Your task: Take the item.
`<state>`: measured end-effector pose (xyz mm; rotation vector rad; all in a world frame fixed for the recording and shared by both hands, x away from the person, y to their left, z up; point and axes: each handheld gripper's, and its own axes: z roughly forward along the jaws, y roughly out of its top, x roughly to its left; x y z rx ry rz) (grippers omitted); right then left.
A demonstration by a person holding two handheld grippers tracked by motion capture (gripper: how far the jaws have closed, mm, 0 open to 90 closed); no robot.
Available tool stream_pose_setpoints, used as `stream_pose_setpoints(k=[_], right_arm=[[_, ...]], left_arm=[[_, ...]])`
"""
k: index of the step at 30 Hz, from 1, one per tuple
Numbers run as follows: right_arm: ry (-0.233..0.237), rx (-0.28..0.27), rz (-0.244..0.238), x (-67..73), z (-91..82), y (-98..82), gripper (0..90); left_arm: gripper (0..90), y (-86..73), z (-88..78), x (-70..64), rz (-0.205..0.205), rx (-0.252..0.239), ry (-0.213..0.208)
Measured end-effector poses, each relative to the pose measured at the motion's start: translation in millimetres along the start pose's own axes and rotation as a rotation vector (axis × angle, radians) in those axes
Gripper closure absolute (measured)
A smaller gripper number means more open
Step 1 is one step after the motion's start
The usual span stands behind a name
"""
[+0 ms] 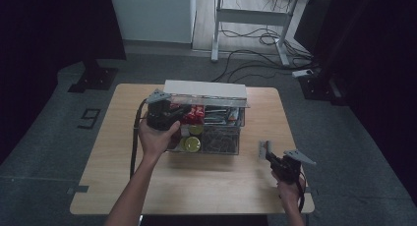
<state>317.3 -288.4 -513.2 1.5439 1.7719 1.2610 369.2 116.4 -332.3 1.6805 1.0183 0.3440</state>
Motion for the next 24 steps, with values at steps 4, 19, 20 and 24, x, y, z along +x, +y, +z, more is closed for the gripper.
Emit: stream_pose_setpoints(k=[4, 19, 20, 24], right_arm=[[-0.005, 0.01, 0.005, -3.1, 3.8, -3.9, 87.2], [-0.072, 0.048, 0.009, -14.8, 9.9, -11.2, 80.4], [-0.081, 0.064, 0.015, -17.7, 11.4, -13.0, 78.8], [-0.09, 0.09, 0.024, -21.0, 14.0, -15.7, 76.4]], left_arm=[[89.3, -0.7, 0.3, 0.5, 0.001, 0.002, 0.001], [89.3, -1.4, 0.2, 1.1, 0.004, 0.006, 0.004], [89.2, -1.5, 0.1, 1.1, 0.004, 0.006, 0.004], [89.2, -1.9, 0.1, 1.1, 0.003, 0.006, 0.005]])
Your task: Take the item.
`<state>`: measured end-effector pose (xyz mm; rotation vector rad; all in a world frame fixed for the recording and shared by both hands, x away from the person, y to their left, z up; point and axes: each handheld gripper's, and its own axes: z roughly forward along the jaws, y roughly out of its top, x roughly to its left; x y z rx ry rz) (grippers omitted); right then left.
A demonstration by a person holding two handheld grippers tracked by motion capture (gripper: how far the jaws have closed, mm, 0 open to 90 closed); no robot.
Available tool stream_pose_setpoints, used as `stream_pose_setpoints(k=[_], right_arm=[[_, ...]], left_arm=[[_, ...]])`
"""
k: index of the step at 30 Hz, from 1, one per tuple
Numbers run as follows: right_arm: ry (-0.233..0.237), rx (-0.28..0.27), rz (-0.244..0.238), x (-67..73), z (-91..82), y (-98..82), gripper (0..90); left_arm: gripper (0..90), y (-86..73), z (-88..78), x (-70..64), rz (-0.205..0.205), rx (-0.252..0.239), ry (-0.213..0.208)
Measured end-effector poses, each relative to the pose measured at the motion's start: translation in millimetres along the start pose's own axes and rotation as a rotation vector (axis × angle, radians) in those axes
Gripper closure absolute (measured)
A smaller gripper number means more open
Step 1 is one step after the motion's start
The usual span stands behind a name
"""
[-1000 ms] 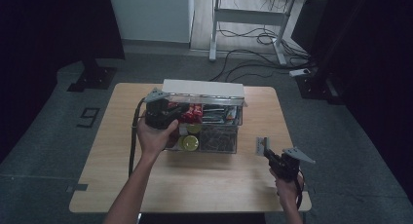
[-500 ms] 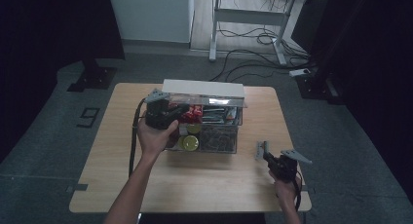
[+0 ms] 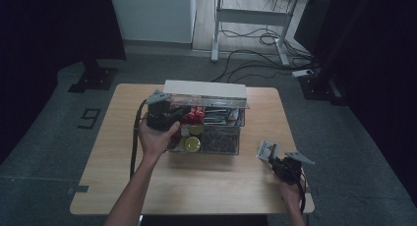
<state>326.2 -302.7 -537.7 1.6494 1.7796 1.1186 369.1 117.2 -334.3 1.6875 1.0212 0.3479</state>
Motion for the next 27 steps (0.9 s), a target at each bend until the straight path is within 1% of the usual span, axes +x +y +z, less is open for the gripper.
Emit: stream_pose_setpoints(k=[2, 4, 5, 6, 7, 8, 9, 10, 12, 13, 14, 18, 21, 24, 27], right_arm=[[-0.01, 0.026, 0.009, -2.4, 3.4, -3.2, 71.9], [-0.025, 0.035, 0.01, -3.3, 4.9, -4.8, 67.0], [-0.025, 0.035, 0.01, -3.3, 4.9, -4.8, 67.0], [-0.054, 0.038, 0.012, -3.2, 5.5, -6.1, 58.7], [-0.054, 0.038, 0.012, -3.2, 5.5, -6.1, 58.7], [-0.081, 0.042, 0.012, -3.3, 5.8, -6.8, 52.6], [-0.081, 0.042, 0.012, -3.3, 5.8, -6.8, 52.6], [-0.096, 0.05, 0.016, -4.0, 5.7, -7.1, 47.9], [-0.106, 0.051, 0.019, -4.5, 5.2, -7.4, 44.7], [-0.106, 0.051, 0.019, -4.5, 5.2, -7.4, 44.7], [-0.116, 0.046, 0.027, -4.4, 3.7, -7.4, 41.1], [-0.134, 0.035, 0.033, -4.6, 0.1, -6.8, 38.3], [-0.128, 0.012, 0.044, -4.3, -4.8, -6.0, 38.2], [-0.119, -0.006, 0.042, -3.0, -8.7, -5.8, 38.6], [-0.122, -0.013, 0.041, -1.5, -10.7, -5.4, 38.7]], left_arm=[[89.2, -0.1, 0.1, 0.0, 0.0, 0.0, 0.001], [89.2, -0.1, 0.2, -0.1, 0.001, 0.0, 0.003], [89.2, -0.1, 0.2, -0.1, 0.003, 0.001, 0.004], [89.2, -0.1, 0.2, -0.3, 0.004, 0.002, 0.005], [89.2, -0.1, 0.2, -0.4, 0.005, 0.002, 0.006], [89.2, 0.0, 0.1, -0.8, 0.004, 0.0, 0.006], [89.2, 0.0, 0.1, -0.8, 0.004, 0.0, 0.006], [89.2, -0.1, -0.1, -0.9, 0.006, 0.002, 0.006], [89.2, -0.2, -0.3, -1.2, 0.005, 0.001, 0.005], [89.2, -0.2, -0.3, -1.2, 0.005, 0.001, 0.005], [89.2, -0.6, -0.4, -1.3, 0.005, -0.001, 0.003], [89.2, -1.6, -0.7, -1.9, 0.004, -0.002, 0.001], [89.1, -2.6, -1.8, -2.9, 0.003, -0.004, 0.0], [89.0, -3.0, -2.2, -3.4, 0.006, -0.003, -0.001], [89.0, -4.1, -2.8, -4.3, 0.01, 0.001, -0.002]])
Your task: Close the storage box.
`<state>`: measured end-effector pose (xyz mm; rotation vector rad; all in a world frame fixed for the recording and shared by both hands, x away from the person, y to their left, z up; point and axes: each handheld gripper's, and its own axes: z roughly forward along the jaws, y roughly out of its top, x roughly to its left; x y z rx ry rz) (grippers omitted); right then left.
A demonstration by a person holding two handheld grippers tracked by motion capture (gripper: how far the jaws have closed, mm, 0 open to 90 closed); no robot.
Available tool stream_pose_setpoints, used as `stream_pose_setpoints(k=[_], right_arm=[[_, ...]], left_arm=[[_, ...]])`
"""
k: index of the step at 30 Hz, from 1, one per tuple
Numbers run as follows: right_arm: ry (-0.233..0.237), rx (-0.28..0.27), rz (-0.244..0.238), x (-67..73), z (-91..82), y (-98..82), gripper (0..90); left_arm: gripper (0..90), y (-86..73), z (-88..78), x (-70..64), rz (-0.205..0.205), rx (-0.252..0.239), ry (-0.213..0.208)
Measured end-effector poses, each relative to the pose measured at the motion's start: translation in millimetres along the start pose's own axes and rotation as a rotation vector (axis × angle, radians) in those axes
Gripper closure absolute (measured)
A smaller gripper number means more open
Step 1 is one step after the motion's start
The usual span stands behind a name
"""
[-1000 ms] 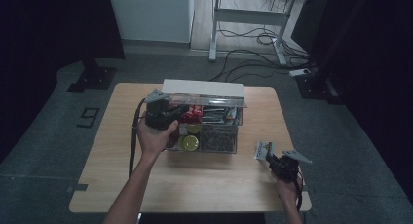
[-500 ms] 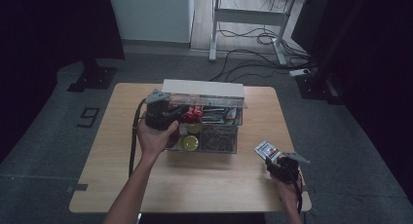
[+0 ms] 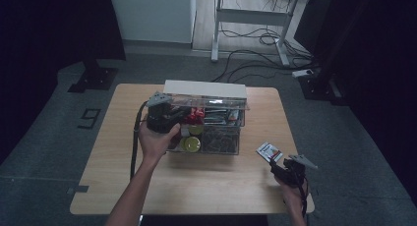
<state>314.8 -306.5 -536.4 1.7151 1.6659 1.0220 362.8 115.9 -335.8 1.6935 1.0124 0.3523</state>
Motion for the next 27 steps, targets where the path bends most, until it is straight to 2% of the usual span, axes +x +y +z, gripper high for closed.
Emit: stream_pose_setpoints(k=[12, 27], right_arm=[[0.039, -0.007, -0.005, 5.8, -4.0, 0.5, 40.2], [0.051, -0.003, 0.0, 6.6, -4.2, -0.7, 41.5]], left_arm=[[88.8, -7.4, -3.5, 2.5, -0.002, 0.009, 0.001], [88.7, -23.2, -9.0, 4.3, -0.008, 0.024, -0.006]])
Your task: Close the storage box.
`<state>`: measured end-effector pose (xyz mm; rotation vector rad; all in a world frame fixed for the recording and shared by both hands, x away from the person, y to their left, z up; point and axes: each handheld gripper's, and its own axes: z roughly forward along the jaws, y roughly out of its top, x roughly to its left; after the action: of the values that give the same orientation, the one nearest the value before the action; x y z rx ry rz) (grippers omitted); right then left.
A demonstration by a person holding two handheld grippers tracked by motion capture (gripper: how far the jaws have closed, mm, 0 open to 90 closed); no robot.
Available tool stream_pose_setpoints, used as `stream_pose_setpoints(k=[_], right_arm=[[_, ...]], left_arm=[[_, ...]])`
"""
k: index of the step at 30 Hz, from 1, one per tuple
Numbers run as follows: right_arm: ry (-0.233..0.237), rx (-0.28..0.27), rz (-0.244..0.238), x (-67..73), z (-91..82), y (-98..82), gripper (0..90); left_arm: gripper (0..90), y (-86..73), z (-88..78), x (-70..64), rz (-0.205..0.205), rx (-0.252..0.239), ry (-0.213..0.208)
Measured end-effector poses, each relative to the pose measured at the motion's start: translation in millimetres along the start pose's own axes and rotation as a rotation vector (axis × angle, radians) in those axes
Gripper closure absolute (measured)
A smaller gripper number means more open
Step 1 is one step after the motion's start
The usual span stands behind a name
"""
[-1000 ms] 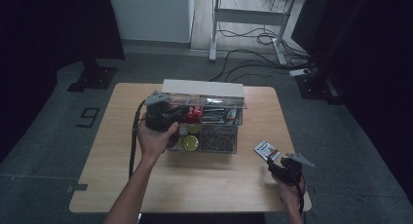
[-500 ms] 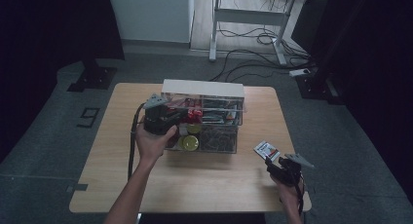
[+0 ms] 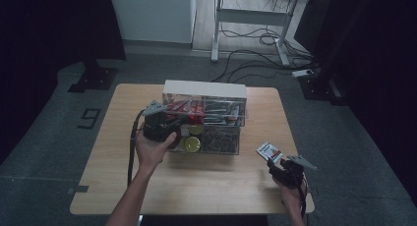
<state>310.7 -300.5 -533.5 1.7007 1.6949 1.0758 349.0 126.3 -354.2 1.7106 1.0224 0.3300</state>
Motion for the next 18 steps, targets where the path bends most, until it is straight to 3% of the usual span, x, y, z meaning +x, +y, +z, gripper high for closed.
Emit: stream_pose_setpoints(k=[18], right_arm=[[-0.004, 0.0, 0.006, -2.3, 0.7, -2.2, 42.2]], left_arm=[[88.3, -13.5, -2.6, -0.1, -0.005, 0.004, -0.013]])
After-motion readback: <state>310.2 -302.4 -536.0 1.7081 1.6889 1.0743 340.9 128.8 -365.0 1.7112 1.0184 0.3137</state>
